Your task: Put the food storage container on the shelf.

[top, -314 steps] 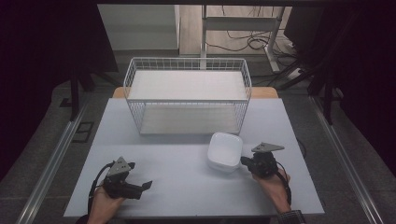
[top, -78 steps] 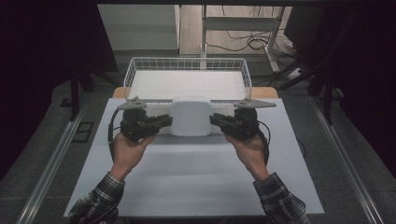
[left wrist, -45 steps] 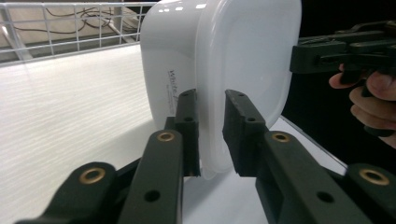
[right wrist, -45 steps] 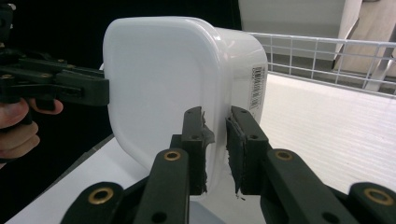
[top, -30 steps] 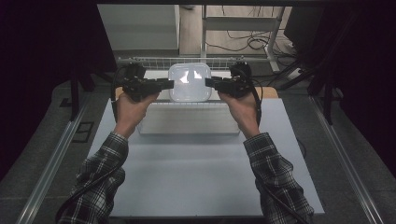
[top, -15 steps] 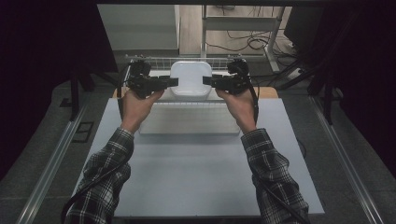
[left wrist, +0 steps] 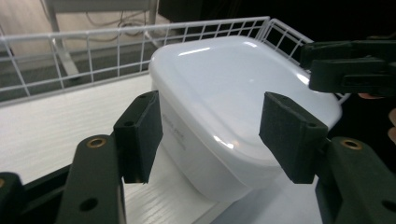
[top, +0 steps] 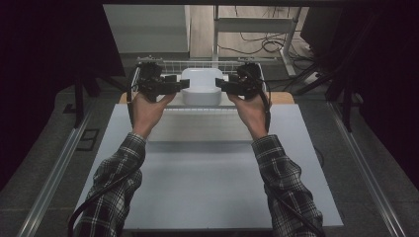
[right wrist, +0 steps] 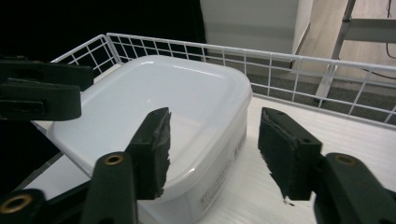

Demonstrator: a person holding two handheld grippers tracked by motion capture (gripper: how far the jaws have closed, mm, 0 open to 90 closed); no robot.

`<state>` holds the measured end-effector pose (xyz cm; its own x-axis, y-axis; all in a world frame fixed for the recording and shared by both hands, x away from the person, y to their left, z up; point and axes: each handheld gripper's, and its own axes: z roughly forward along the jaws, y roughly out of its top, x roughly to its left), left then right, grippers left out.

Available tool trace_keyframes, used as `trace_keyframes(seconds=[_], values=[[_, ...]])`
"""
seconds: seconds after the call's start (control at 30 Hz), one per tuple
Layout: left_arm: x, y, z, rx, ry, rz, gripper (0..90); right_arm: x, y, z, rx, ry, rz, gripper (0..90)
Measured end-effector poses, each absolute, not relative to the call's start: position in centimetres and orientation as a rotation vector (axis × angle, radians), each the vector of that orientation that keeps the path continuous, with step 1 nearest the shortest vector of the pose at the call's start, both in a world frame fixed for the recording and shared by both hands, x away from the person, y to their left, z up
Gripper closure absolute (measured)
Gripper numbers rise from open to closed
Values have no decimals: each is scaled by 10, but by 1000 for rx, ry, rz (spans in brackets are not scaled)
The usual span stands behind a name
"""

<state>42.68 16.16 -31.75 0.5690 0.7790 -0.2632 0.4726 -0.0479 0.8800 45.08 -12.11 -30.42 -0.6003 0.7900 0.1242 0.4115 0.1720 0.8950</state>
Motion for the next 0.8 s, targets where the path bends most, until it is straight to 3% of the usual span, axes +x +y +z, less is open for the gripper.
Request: trace_keyframes(seconds=[0.13, 0.33, 0.4, 0.8], values=[[408, 170, -318, 1676, 1005, 366, 509, 437, -127, -302, 1082, 2110, 1421, 616], [381, 177, -339, 1659, 933, 316, 815, 404, -129, -309, 950, 2164, 1410, 876], [380, 171, -348, 1699, 924, 295, 880, 398, -124, -316, 925, 2202, 1401, 891], [404, 150, -351, 1767, 962, 299, 897, 418, -112, -337, 966, 2237, 1324, 892]])
